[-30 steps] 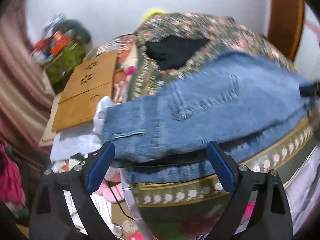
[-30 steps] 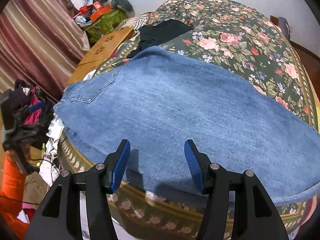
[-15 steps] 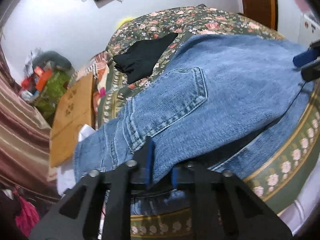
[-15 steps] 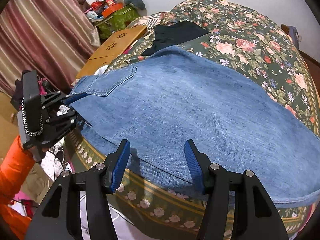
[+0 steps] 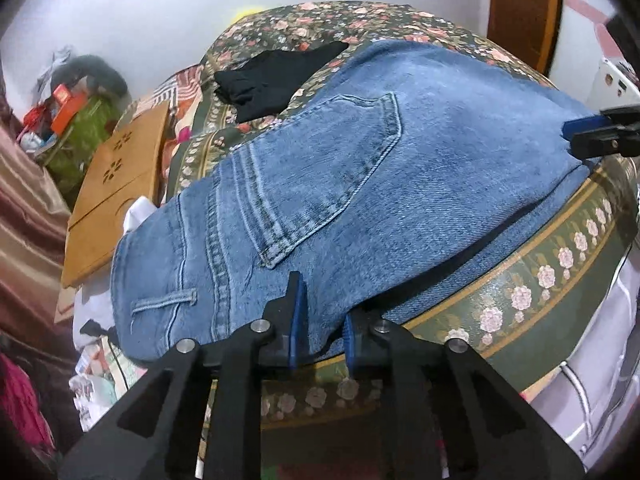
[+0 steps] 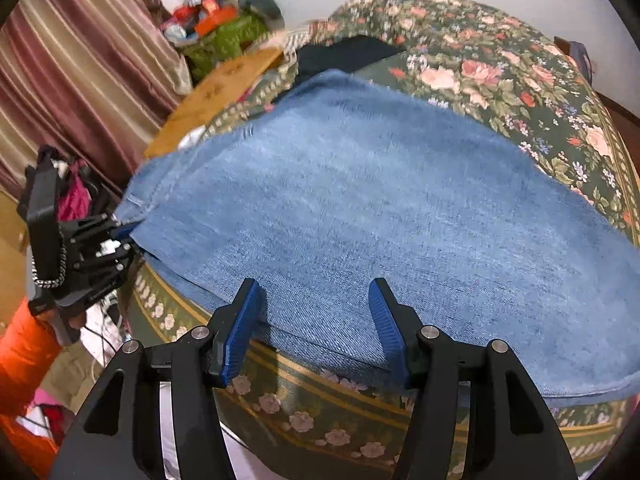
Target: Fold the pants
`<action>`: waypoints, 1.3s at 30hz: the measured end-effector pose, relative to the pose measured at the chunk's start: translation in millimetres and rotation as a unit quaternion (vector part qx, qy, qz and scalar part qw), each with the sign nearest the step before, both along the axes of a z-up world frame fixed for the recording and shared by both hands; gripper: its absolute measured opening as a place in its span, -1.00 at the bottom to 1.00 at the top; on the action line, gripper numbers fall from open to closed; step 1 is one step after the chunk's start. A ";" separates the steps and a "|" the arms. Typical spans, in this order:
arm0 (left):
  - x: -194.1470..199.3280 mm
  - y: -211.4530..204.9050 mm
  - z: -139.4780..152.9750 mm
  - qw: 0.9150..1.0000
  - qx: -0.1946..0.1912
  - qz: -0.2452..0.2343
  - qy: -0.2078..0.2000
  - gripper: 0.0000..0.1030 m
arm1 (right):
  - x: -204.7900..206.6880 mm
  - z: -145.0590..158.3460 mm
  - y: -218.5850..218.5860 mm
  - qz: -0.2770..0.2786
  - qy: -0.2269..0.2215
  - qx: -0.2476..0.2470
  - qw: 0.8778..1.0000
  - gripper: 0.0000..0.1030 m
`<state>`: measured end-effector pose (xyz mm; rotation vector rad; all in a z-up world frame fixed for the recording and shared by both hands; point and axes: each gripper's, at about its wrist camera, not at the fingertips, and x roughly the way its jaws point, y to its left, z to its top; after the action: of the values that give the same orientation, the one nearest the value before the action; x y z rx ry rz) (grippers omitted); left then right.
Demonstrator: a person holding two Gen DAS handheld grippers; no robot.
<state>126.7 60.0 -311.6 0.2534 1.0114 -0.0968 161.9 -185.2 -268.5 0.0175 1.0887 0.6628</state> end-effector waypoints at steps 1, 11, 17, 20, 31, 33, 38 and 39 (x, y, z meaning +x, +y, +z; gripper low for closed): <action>0.6 2.9 4.5 1.000 -0.009 0.004 0.009 -0.55 | -0.5 2.3 -4.3 -0.005 0.000 -0.001 1.000 0.02; 6.5 13.4 73.4 0.997 -0.051 0.062 -0.023 0.52 | -1.2 29.2 -179.6 -0.242 -0.065 -0.016 0.968 0.02; 53.0 9.1 78.5 0.992 -0.051 0.114 -0.024 0.55 | -1.8 15.0 -309.2 -0.403 -0.052 -0.041 0.913 0.05; 77.9 5.3 60.7 0.989 -0.039 0.146 -0.008 0.55 | 8.1 -6.3 -353.9 -0.458 -0.026 -0.048 0.887 0.12; 95.0 7.9 -3.5 0.972 -0.063 0.221 0.040 0.76 | 31.2 -72.1 -388.8 -0.499 0.037 0.037 0.865 -0.18; 93.0 13.1 -5.8 0.968 -0.083 0.232 0.041 0.77 | 34.5 -68.7 -390.8 -0.495 0.027 0.034 0.868 -0.44; 92.8 4.1 -4.2 0.972 -0.055 0.228 0.031 0.77 | 42.2 -47.2 -402.7 -0.483 -0.006 0.054 0.874 -0.77; 92.3 0.4 -3.5 0.973 -0.043 0.224 0.026 0.77 | 44.6 -35.7 -404.8 -0.478 -0.020 0.061 0.876 -0.80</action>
<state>219.0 60.4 -315.1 -0.0601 1.0921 0.2640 206.6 -590.0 -304.2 0.6134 0.8518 -0.1722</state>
